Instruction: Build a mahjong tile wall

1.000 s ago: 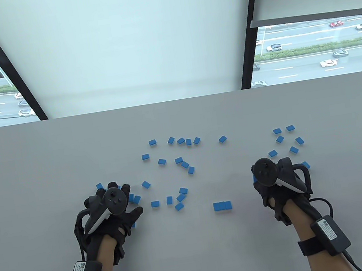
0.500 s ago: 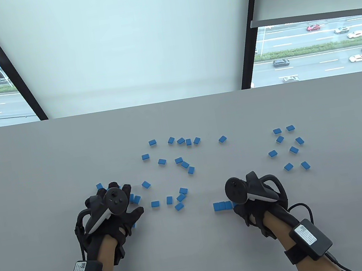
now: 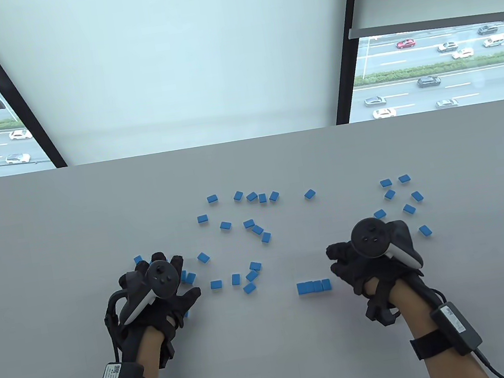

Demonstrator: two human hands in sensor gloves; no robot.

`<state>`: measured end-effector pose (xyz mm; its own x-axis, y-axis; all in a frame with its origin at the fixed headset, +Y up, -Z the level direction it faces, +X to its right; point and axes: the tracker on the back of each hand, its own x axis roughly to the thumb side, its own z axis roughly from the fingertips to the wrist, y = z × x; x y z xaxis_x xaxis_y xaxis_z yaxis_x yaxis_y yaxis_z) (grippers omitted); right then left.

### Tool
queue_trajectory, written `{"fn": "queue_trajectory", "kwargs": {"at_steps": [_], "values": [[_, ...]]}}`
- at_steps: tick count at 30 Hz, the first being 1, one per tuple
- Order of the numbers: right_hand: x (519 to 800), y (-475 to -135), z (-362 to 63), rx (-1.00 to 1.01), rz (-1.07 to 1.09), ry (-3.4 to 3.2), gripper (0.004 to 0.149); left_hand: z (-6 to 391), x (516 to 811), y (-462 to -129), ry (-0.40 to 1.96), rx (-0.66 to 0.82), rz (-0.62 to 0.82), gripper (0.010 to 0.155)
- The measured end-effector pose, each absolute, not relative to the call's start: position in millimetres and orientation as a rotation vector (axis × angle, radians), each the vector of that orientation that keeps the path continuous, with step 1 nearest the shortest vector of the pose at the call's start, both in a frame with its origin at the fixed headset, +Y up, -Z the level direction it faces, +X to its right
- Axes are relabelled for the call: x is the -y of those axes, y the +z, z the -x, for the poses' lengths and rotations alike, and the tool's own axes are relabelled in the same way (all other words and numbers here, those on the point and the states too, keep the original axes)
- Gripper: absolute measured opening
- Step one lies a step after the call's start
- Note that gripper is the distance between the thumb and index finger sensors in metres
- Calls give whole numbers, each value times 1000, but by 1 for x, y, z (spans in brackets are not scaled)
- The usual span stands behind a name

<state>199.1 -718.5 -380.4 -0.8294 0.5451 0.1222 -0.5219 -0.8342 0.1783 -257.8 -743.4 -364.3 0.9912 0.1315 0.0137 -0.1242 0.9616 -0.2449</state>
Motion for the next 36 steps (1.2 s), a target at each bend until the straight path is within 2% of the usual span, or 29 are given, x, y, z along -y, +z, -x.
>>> {"fn": "queue_trajectory", "kwargs": {"at_steps": [7, 12, 17, 23, 28, 36], "values": [[710, -401, -262, 6, 98, 2508, 58, 260, 742, -365, 133, 22, 238, 86], [727, -402, -289, 51, 327, 2625, 60, 261, 744, -366, 132, 16, 244, 86], [746, -404, -293, 12, 490, 2833, 65, 259, 744, -365, 123, 24, 248, 86], [753, -409, -279, -24, 505, 3044, 68, 257, 745, -366, 121, 32, 250, 86], [756, -411, -276, -72, 501, 3045, 58, 258, 745, -366, 121, 31, 250, 86], [754, -408, -271, -119, 455, 3061, 57, 257, 746, -366, 119, 34, 248, 86]]}}
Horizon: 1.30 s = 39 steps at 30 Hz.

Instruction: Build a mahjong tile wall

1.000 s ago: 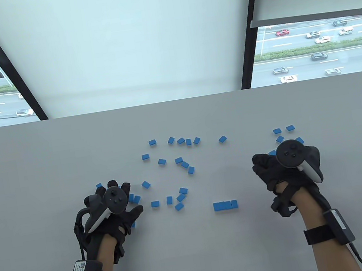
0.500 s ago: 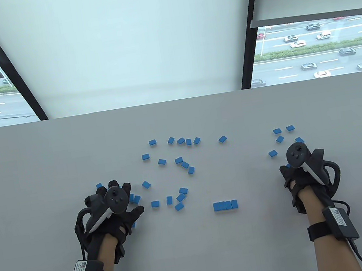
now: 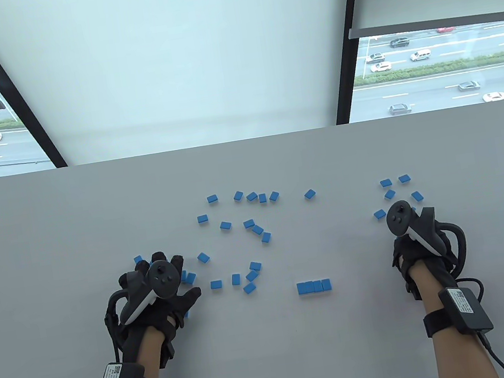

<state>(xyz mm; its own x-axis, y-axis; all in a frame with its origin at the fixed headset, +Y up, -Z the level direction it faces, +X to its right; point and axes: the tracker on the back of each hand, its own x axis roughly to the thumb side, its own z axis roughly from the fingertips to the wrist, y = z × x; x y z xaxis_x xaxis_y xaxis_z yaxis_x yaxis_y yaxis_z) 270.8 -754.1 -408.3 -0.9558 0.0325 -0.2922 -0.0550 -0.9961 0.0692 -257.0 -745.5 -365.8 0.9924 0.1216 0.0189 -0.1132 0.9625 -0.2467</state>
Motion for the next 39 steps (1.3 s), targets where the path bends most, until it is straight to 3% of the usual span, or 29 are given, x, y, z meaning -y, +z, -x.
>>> {"fn": "queue_trajectory", "kwargs": {"at_steps": [10, 17, 23, 29, 39], "values": [[734, -393, -255, 2, 308, 3020, 58, 255, 748, -366, 115, 39, 260, 86], [715, -383, -226, 65, 62, 2946, 58, 255, 748, -366, 114, 32, 260, 86], [716, -376, -198, -52, -174, 2889, 58, 256, 748, -365, 111, 24, 268, 86], [733, -373, -171, -296, -334, 2908, 58, 255, 749, -365, 105, 23, 274, 86], [746, -369, -152, -474, -403, 2925, 59, 256, 750, -365, 116, 24, 277, 86]]}}
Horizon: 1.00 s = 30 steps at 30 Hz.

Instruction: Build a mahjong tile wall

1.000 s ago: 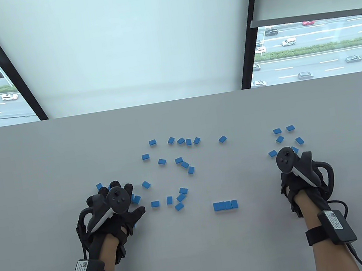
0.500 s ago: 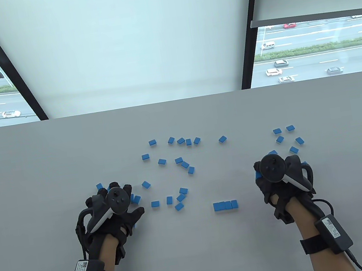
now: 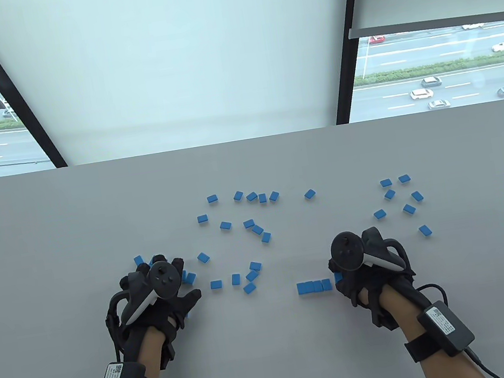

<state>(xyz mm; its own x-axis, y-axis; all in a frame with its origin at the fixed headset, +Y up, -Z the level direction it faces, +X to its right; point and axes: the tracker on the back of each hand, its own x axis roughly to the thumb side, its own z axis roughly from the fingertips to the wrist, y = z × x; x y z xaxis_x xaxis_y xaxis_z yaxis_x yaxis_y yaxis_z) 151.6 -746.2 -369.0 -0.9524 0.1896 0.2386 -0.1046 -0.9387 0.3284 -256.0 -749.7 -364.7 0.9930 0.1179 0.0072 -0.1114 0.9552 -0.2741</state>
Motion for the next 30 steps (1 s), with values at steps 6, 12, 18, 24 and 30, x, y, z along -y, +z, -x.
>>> {"fn": "queue_trajectory", "kwargs": {"at_steps": [6, 12, 18, 24, 30], "values": [[750, -367, -142, -481, -444, 2971, 59, 256, 750, -365, 122, 26, 279, 85], [749, -366, -137, -466, -467, 3003, 59, 256, 750, -365, 123, 26, 278, 85], [726, -367, -154, -355, -400, 2909, 63, 256, 749, -365, 128, 31, 274, 86], [667, -374, -192, -3, -203, 2876, 63, 257, 747, -366, 132, 28, 267, 86], [650, -386, -248, 165, 100, 2845, 63, 257, 747, -366, 134, 29, 266, 86]]}}
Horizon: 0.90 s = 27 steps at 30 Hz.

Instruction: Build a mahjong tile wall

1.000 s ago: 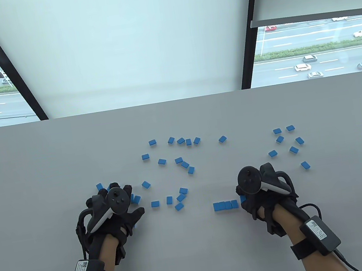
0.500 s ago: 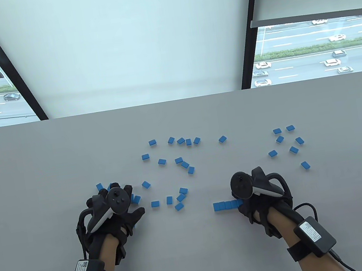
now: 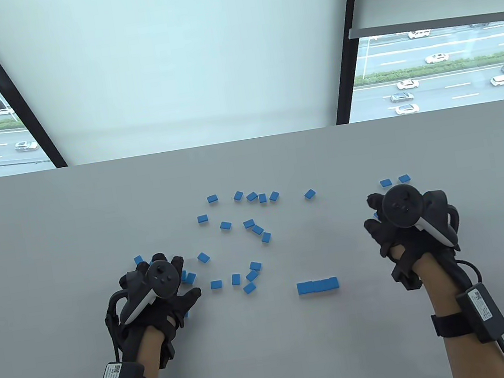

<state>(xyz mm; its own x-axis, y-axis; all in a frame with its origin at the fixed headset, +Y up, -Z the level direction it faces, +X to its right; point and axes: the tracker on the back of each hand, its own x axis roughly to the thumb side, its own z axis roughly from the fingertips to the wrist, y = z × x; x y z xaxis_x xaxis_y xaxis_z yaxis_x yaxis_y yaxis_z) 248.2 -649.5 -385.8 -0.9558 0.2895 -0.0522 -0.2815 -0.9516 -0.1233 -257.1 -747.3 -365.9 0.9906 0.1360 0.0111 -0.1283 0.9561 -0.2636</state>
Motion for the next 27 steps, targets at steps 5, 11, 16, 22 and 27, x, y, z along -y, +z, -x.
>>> {"fn": "queue_trajectory", "kwargs": {"at_steps": [5, 11, 16, 22, 27], "values": [[676, -390, -301, 229, 417, 2898, 63, 257, 748, -366, 132, 31, 266, 86], [731, -400, -328, -89, 479, 2966, 64, 257, 749, -366, 123, 25, 277, 86], [748, -405, -326, -187, 454, 2996, 67, 255, 751, -365, 112, 26, 286, 86], [754, -407, -324, -261, 436, 3003, 64, 254, 751, -365, 111, 27, 290, 85], [757, -409, -322, -254, 451, 3035, 58, 254, 751, -365, 112, 28, 292, 86]]}}
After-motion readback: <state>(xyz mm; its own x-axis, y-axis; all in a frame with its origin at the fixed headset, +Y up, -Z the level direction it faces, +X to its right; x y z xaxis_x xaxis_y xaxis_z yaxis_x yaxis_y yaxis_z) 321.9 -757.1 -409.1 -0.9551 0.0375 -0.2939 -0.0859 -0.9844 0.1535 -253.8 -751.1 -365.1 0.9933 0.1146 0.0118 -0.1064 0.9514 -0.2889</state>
